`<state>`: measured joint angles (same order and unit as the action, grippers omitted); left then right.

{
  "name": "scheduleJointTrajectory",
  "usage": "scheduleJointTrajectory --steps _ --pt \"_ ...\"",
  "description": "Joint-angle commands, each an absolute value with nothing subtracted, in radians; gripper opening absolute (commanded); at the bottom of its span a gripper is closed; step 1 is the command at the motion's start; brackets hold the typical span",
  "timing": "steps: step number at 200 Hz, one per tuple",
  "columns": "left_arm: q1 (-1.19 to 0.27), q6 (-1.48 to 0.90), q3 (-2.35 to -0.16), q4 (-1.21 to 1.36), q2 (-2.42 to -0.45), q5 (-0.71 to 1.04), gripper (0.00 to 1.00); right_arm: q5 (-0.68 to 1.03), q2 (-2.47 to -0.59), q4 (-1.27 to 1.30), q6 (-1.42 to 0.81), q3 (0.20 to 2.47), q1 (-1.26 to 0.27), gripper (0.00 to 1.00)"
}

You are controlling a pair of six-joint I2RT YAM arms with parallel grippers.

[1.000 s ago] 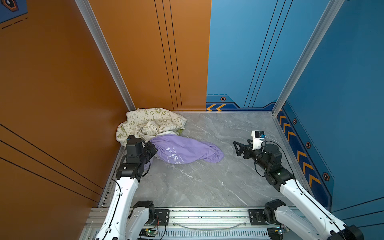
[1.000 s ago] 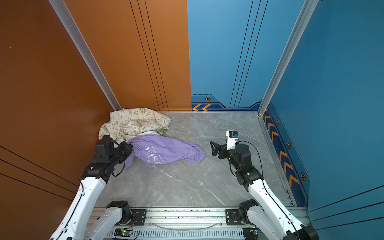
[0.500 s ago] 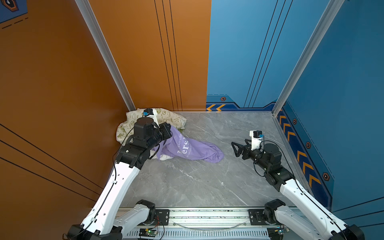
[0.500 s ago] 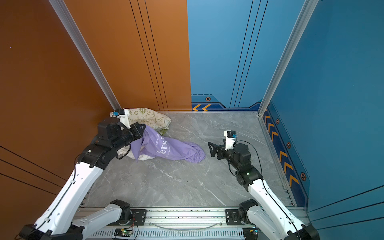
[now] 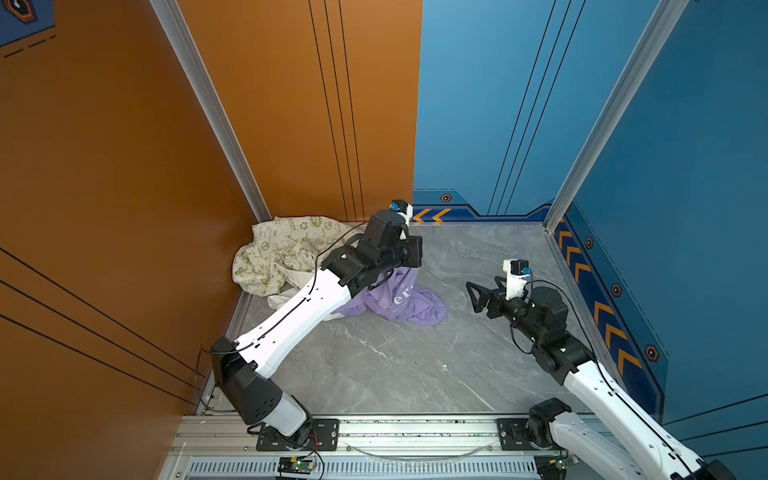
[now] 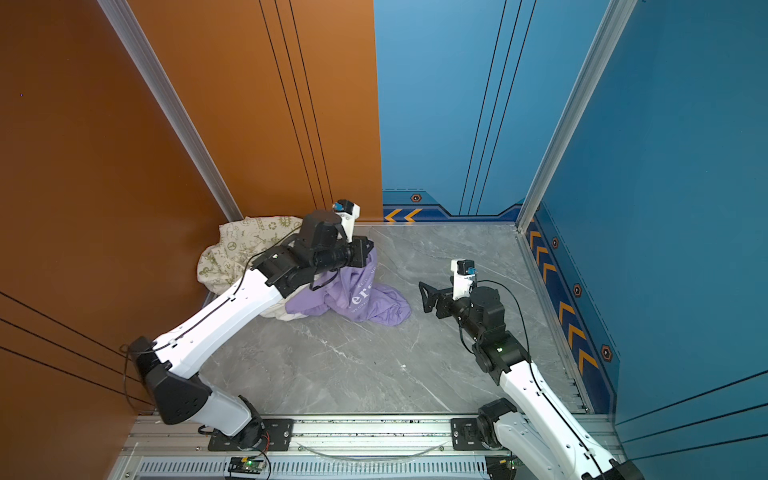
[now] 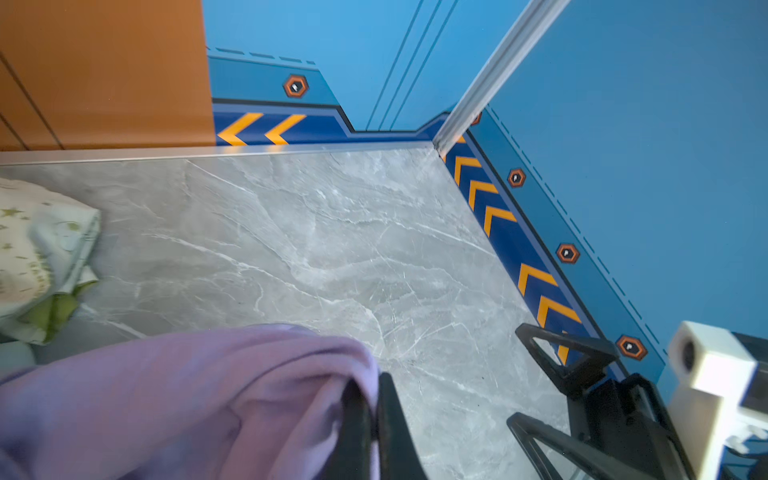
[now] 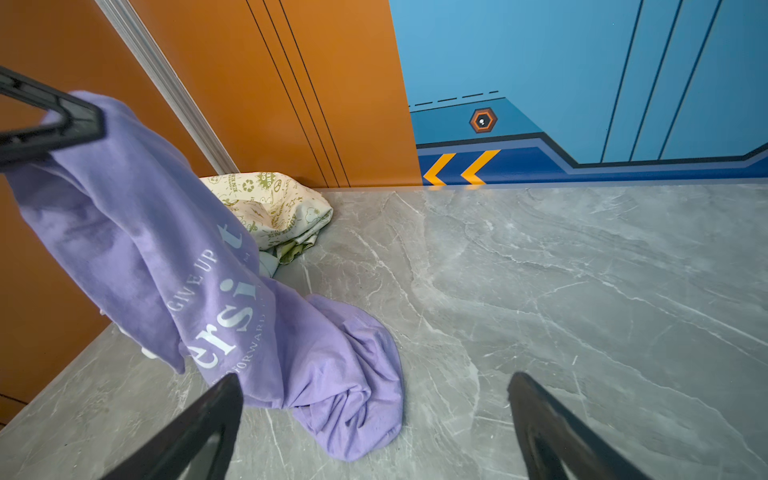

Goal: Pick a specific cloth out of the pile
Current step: 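Lift the lavender shirt and drag it toward the right gripper, then grasp the lavender shirt with the right gripper while the left gripper releases and withdraws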

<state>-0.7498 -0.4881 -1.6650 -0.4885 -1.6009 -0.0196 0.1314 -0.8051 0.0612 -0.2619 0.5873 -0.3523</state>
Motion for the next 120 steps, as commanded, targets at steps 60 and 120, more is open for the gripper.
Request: scheduleJointTrajectory --steps 60,120 --pt "-0.845 -0.433 -1.706 -0.516 -1.735 -0.040 0.44 0.038 -0.746 -0.044 -0.238 0.620 -0.303 1.00" --pt "-0.781 -0.348 -1.513 -0.521 -1.508 -0.180 0.93 0.151 -0.832 -0.006 -0.265 0.633 -0.305 1.00"
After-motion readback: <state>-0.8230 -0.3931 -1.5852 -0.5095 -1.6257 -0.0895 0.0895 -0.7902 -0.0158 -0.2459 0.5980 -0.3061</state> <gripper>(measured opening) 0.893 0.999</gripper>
